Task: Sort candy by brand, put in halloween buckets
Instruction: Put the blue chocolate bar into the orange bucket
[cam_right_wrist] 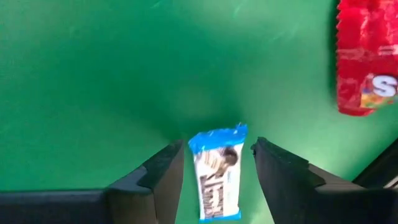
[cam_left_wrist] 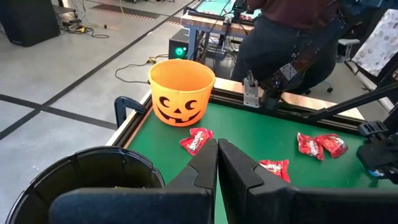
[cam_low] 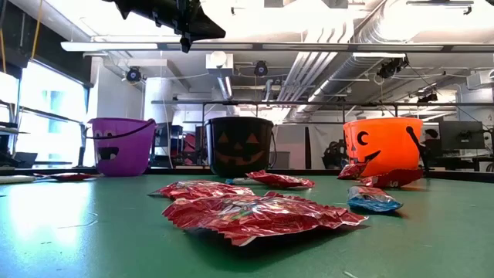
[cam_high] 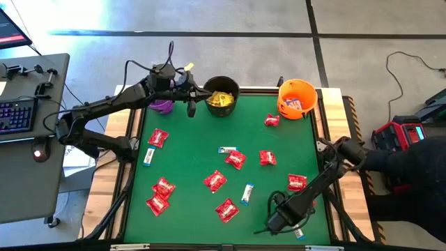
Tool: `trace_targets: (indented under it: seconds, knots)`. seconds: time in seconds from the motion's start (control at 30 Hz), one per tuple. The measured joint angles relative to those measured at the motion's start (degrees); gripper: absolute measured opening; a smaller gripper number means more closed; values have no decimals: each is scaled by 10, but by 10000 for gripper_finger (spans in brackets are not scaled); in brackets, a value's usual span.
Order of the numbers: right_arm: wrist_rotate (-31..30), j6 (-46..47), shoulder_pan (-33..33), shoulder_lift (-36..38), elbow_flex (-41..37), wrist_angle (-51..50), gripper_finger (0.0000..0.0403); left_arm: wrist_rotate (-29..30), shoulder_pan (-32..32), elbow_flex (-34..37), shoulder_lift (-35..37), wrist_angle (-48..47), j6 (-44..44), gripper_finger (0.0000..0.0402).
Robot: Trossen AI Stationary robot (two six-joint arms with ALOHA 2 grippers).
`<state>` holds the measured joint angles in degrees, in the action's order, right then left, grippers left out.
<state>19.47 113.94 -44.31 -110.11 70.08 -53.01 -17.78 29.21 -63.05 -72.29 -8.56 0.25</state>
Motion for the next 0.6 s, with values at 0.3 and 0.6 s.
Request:
trace_targets:
  seconds: [0.3, 0.6]
  knots:
    - [-2, 1, 0, 1, -22, 36, 171, 0, 0, 0, 0, 0, 0, 5]
    - [-25, -5, 0, 0, -22, 41, 56, 4, 0, 0, 0, 0, 0, 5]
